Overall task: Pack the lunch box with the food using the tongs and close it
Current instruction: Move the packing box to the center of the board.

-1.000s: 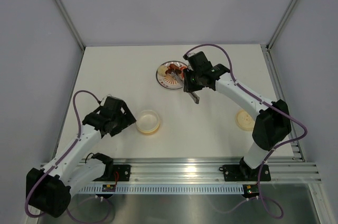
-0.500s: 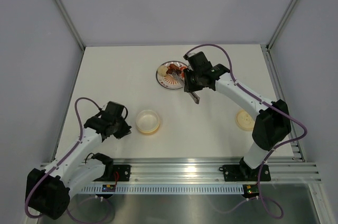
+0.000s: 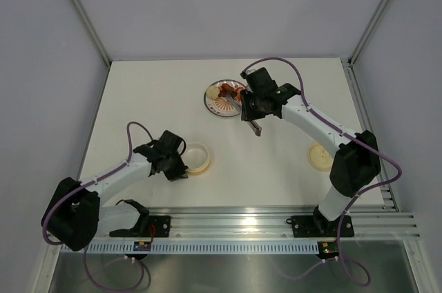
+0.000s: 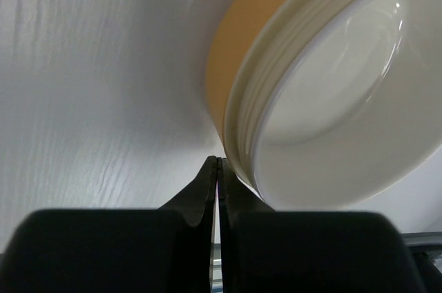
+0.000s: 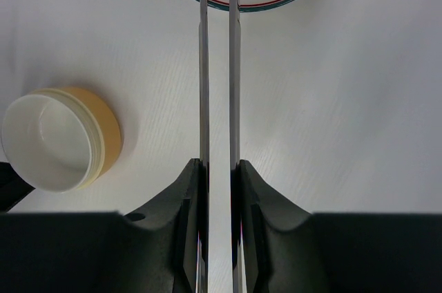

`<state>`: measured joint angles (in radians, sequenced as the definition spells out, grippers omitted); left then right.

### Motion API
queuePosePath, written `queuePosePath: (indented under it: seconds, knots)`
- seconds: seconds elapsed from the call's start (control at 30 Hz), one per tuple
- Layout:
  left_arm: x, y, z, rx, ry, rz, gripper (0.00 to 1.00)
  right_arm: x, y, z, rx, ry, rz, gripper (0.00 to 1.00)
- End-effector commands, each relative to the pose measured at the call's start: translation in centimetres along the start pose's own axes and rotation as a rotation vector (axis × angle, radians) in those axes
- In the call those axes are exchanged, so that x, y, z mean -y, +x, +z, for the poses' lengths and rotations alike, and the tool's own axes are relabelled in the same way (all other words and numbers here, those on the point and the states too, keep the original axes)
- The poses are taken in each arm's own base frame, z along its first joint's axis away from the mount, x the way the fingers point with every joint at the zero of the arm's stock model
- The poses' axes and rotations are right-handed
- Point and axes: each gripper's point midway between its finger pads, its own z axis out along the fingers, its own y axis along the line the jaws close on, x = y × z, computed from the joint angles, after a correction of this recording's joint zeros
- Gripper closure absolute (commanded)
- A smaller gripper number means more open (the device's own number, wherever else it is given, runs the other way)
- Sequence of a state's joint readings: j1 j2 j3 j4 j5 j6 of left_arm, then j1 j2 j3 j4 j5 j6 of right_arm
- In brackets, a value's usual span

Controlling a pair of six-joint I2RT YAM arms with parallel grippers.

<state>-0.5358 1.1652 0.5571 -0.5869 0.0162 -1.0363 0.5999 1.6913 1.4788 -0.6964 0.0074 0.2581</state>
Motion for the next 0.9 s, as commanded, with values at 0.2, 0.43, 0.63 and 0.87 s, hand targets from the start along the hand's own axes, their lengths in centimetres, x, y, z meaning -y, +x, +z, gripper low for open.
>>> queuePosePath:
  seconds: [0.2, 0.43, 0.63, 0.87]
  knots:
    - [6.7, -5.4, 1.1, 0.124, 0.075, 0.076, 1.00, -0.1, -1.8, -2.4, 0.071, -0.006, 0.017, 0.97]
    - [10.0, -8.3, 1.7, 0.174, 0.079, 0.138, 1.00, -0.3, -1.9, -2.4, 0.069, -0.014, 0.024, 0.98]
    - [11.6, -9.4, 3.1, 0.176, 0.071, 0.160, 1.00, -0.5, -1.6, -2.6, 0.060, -0.021, 0.024, 0.98]
    - [12.2, -9.9, 2.6, 0.191, 0.081, 0.166, 1.00, -1.4, 0.7, -4.8, 0.036, -0.091, 0.018, 0.97]
